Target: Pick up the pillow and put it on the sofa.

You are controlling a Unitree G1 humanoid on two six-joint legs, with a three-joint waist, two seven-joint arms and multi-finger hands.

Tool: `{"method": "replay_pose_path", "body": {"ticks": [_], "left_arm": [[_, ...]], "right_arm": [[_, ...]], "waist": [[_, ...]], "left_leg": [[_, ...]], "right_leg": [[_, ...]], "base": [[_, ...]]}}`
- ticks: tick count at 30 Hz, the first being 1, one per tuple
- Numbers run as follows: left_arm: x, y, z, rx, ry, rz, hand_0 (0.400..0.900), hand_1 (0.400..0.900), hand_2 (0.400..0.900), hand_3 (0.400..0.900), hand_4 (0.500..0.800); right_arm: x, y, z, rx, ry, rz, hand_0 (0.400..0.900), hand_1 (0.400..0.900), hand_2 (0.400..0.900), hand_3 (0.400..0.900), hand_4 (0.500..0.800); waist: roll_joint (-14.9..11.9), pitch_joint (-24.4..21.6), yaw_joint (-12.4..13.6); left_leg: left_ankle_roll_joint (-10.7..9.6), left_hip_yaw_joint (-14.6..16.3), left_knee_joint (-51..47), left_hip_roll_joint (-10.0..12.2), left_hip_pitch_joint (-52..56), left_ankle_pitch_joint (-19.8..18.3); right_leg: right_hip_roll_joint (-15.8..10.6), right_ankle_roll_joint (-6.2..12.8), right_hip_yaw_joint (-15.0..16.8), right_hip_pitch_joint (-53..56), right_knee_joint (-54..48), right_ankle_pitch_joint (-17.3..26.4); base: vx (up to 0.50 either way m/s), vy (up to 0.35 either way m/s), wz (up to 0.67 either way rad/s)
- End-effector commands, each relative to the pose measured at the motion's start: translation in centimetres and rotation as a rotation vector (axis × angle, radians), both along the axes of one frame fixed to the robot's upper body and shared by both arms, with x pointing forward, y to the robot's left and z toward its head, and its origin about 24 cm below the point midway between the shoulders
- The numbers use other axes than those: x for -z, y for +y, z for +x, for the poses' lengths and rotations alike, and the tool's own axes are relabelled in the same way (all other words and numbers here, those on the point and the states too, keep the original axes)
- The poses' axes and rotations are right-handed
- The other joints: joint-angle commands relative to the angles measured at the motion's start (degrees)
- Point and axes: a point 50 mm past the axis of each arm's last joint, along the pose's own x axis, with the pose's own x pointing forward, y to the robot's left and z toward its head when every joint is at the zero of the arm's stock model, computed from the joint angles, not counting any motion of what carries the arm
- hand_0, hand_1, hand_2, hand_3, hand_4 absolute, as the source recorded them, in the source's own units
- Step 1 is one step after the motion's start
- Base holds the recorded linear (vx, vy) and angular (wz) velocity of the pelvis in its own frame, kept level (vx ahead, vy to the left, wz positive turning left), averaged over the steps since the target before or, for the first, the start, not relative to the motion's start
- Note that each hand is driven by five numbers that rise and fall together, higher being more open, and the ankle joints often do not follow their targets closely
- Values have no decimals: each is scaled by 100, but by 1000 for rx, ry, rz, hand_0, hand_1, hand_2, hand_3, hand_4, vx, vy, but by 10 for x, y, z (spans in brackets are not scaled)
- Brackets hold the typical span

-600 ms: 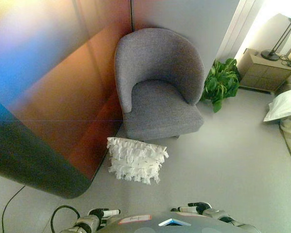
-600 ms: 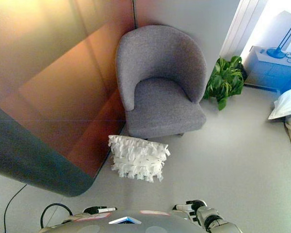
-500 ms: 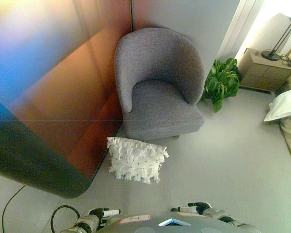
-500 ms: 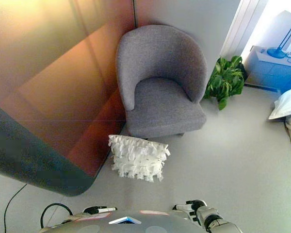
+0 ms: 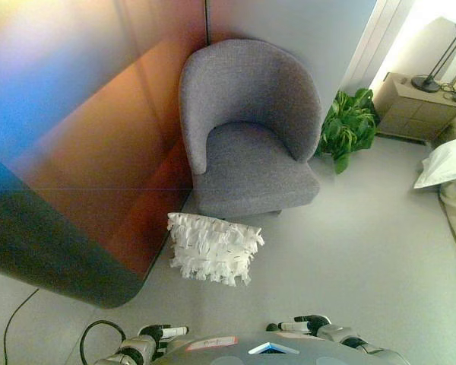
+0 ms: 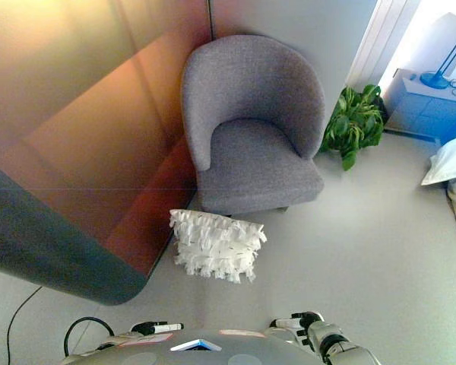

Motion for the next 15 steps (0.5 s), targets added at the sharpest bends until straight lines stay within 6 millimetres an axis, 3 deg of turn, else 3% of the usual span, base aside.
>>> {"method": "replay_pose_path", "body": {"ticks": [1,15], "left_arm": [[2,-9,-5,36,68,-12,900,900,900,900,800],[2,-8,-6,52,78,-3,900,900,900,900,800]], "right_arm": [[1,-7,-18,-43,129,-37,900,900,900,900,800],[1,-5,-17,-11,124,-31,900,900,900,900,800]], "waist": [[28,232,-2],[33,256,-35]], "left_leg": [[129,85,-36,50,-134,165],[107,72,-13,121,-99,168]], "right_leg": [[-61,67,-218,246,69,-172],[20,-5,-219,252,167,-286]], "base": [[0,0,0],[20,-45,-1]]}}
